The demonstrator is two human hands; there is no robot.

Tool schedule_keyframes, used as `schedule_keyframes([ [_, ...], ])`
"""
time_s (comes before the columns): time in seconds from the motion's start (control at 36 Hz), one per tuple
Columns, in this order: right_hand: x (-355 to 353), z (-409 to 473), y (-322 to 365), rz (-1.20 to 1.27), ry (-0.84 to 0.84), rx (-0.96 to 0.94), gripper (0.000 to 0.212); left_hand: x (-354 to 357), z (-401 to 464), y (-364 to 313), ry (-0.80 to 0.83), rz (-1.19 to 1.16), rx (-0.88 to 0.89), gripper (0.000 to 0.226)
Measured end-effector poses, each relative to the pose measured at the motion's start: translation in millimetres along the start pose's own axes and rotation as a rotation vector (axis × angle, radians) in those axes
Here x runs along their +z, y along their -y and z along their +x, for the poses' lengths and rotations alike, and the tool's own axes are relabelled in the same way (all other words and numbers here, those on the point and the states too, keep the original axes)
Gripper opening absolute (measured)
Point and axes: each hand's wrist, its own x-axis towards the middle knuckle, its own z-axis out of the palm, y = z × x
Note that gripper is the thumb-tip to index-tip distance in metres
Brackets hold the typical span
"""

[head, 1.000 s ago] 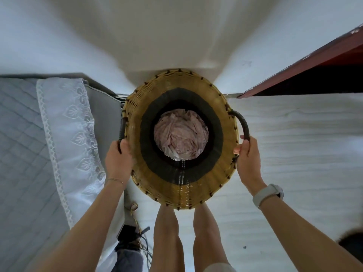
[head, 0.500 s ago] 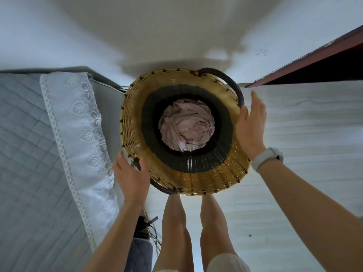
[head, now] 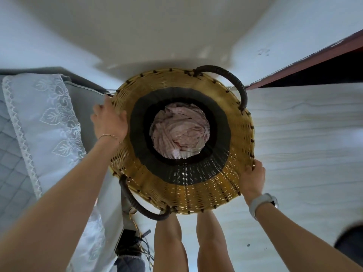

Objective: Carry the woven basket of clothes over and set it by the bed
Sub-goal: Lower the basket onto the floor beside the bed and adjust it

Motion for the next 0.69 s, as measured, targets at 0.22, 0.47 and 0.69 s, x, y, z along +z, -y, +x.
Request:
schedule_keyframes([
  [0.22,-11.3,20.1,37.0,-0.012,-0.033,-0.187,0.033,-2.7,-4.1,22.3,0.044,-0.103,-0.129,0.037],
  [0.47,-11.8,44.8,78.5,-0.073,-0.034,-0.335,0.028,9.0,-28.8,56.5,-0.027,-0.17,-0.226,0.034],
  [0.69,-4.8,45.3,111.2,-0.078,0.013,-0.45,0.034,18.0,-47.2,85.7,-0.095,-0.128,-0.27,0.035],
])
